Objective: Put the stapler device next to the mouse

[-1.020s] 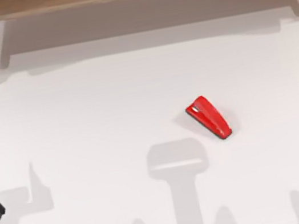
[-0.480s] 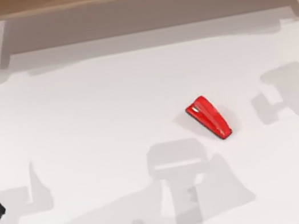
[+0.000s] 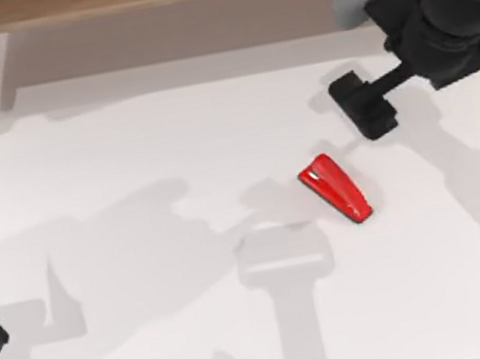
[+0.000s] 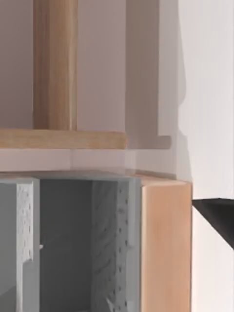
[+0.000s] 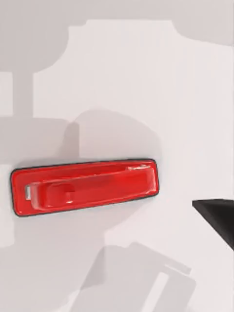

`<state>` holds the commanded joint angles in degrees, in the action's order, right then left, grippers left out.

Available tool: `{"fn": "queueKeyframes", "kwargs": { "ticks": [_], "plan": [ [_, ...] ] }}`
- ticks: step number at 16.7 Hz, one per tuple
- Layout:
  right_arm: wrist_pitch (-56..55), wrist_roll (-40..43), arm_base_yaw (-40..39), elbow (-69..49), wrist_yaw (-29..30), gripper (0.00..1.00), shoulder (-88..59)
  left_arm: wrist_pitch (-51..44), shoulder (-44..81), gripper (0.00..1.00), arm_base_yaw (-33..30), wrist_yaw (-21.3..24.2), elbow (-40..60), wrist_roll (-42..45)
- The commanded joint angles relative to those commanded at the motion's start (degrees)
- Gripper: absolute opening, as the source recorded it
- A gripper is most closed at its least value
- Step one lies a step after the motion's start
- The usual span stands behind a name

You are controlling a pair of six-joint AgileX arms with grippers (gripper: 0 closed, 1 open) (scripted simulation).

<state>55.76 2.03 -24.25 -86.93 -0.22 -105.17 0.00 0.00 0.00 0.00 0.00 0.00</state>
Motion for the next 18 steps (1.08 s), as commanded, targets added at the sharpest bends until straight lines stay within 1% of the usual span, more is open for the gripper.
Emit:
{"fn": "queueKeyframes", "kwargs": {
  "ticks": [4,8,15,18],
  "plan": [
    [8.44,0.36,-3.78,-14.19,0.12,1.00,-16.20,0.00,0.00,1.00,0.00,0.00,0.00,0.00],
    [12.79,0.55,-5.88,-22.16,0.27,1.00,-24.91,0.00,0.00,1.00,0.00,0.00,0.00,0.00],
    [12.96,0.61,-5.90,-22.68,0.28,1.00,-25.78,0.00,0.00,1.00,0.00,0.00,0.00,0.00],
    [8.91,0.61,-6.07,-19.80,0.29,1.00,-26.86,0.00,0.00,1.00,0.00,0.00,0.00,0.00]
  ]
}}
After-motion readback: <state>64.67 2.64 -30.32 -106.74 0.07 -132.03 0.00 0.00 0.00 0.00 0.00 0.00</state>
